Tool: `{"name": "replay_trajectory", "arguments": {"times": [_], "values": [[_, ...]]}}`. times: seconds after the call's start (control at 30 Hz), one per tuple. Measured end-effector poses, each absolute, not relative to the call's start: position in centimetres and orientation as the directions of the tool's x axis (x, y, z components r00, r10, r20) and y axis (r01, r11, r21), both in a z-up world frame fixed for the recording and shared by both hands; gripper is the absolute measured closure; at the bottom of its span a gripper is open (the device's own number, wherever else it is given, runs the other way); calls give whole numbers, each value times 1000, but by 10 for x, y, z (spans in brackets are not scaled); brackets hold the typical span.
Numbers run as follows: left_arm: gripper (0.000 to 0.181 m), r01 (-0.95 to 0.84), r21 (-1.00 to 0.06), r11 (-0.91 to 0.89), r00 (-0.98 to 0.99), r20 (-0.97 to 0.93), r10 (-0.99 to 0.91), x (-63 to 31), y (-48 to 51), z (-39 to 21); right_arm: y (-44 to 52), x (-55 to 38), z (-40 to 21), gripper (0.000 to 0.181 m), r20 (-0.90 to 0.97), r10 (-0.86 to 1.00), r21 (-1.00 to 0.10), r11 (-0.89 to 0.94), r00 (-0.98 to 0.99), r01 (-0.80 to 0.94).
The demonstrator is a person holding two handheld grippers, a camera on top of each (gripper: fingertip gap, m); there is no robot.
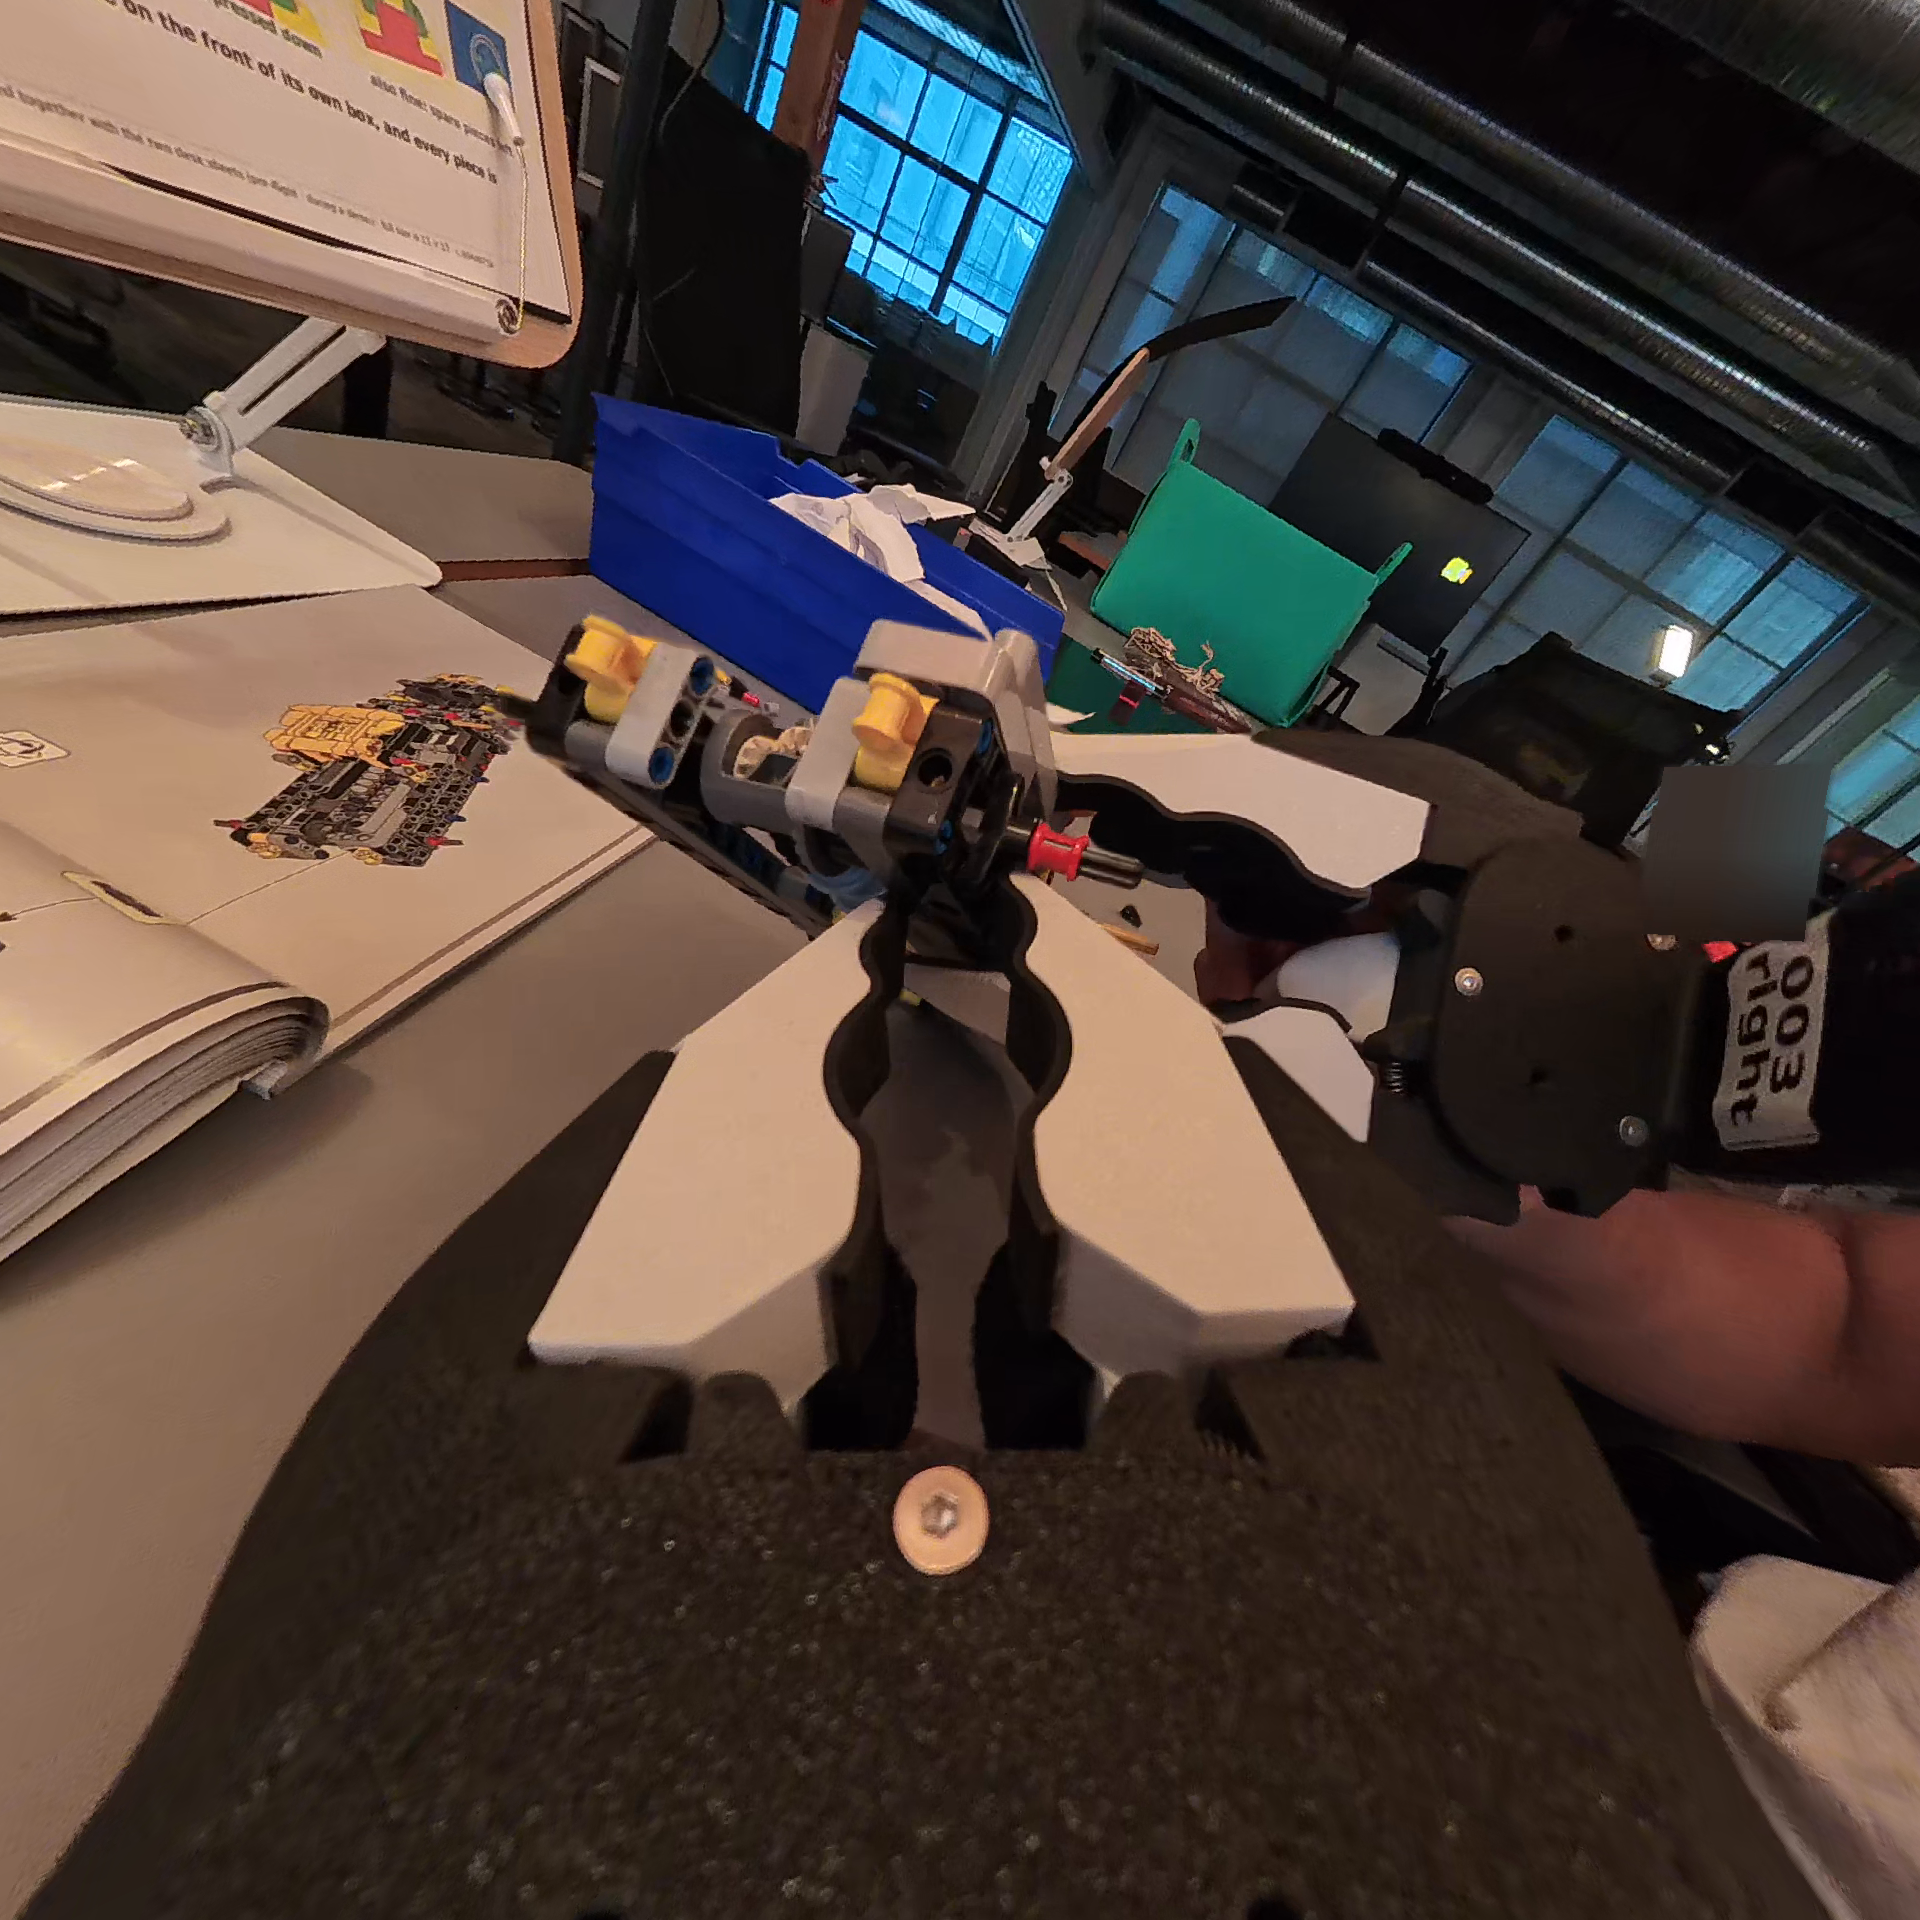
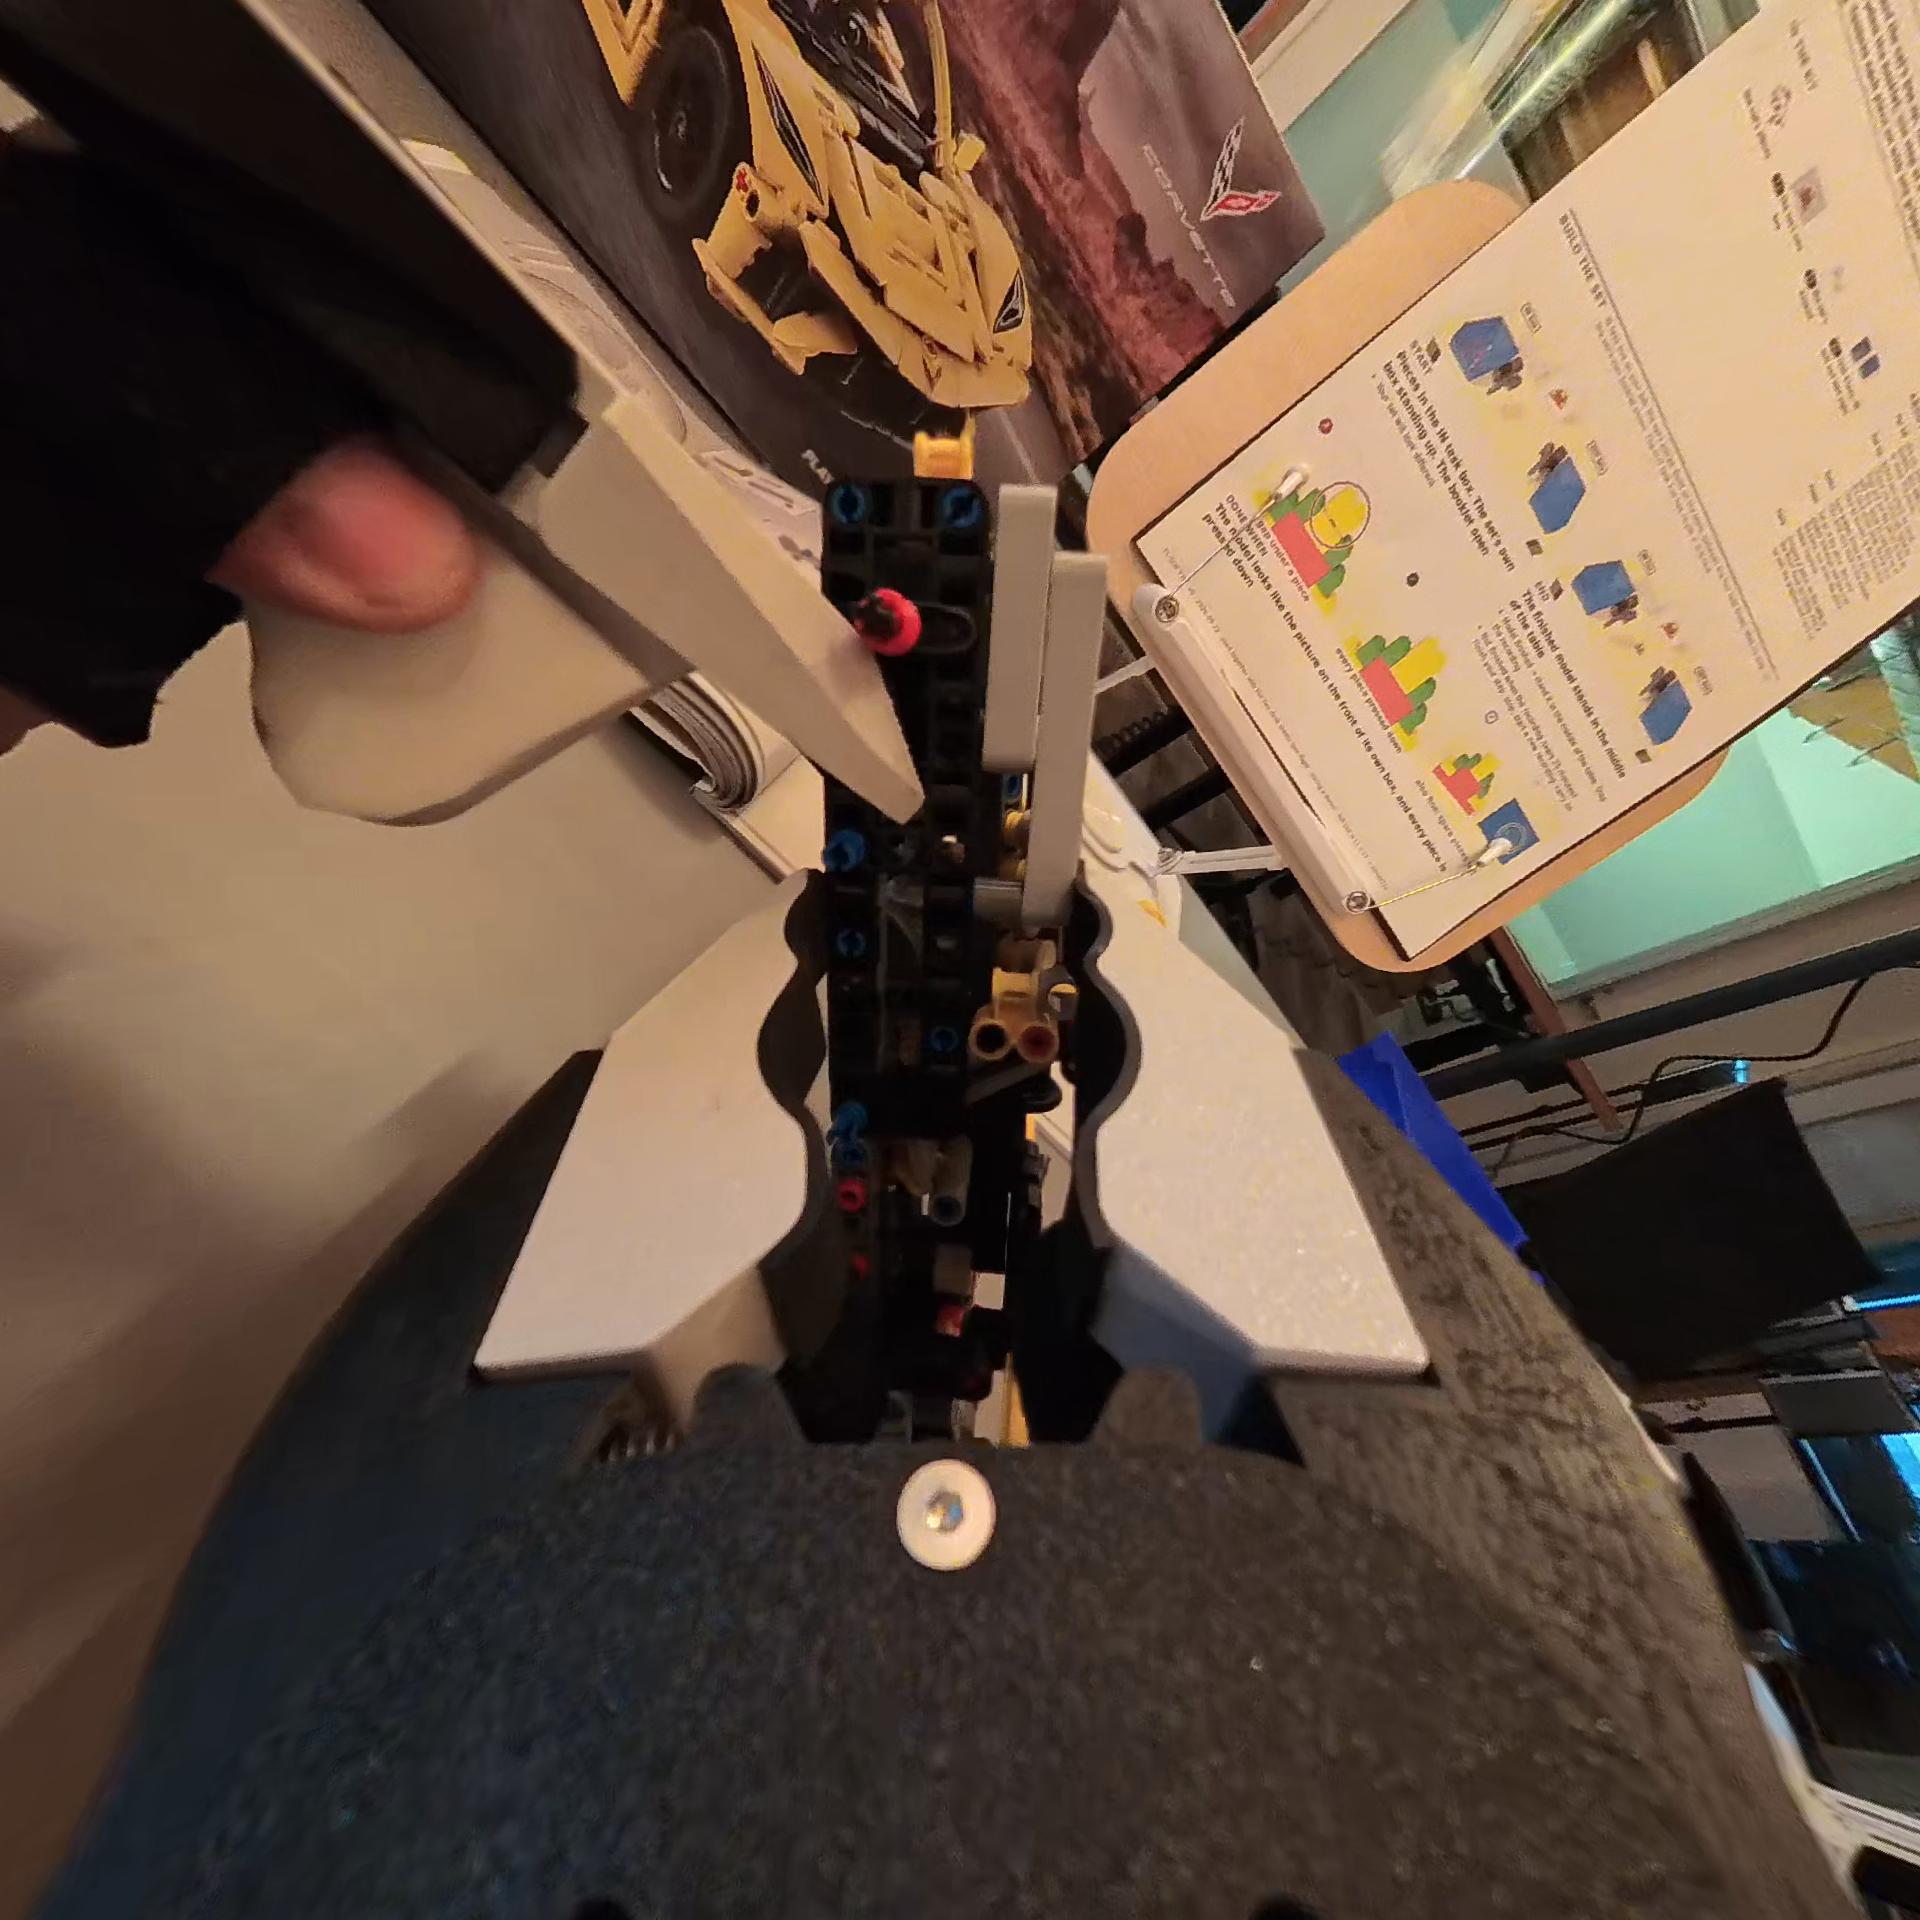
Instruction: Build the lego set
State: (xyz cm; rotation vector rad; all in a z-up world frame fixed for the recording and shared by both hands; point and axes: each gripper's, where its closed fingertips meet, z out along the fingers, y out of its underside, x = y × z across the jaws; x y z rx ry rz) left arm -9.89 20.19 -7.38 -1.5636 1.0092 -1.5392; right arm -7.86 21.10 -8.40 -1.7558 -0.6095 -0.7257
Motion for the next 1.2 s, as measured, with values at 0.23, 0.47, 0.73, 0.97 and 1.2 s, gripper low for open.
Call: {"name": "replay_trajectory", "arguments": {"times": [0.23,0.47,0.73,0.97,1.2], "values": [[166,-48,-886,-461,-7,462,-887,-98,208,-75,211,-87,-82,131,717,137,-639,-262,683,723],[165,-55,-896,-441,-44,444,-895,-99,200,-71,224,-101,-70,117,770,117,-597,-217,628,772],[166,-76,-946,-314,-19,316,-948,-99,193,-72,221,-101,-67,128,770,73,-616,-170,633,769],[163,-99,-936,-338,-57,344,-937,-105,188,-74,217,-105,-66,130,832,102,-540,-77,545,838],[156,-218,-919,-329,-82,353,-932,-146,154,-109,191,-151,-97,129,890,252,-414,99,380,905]]}}
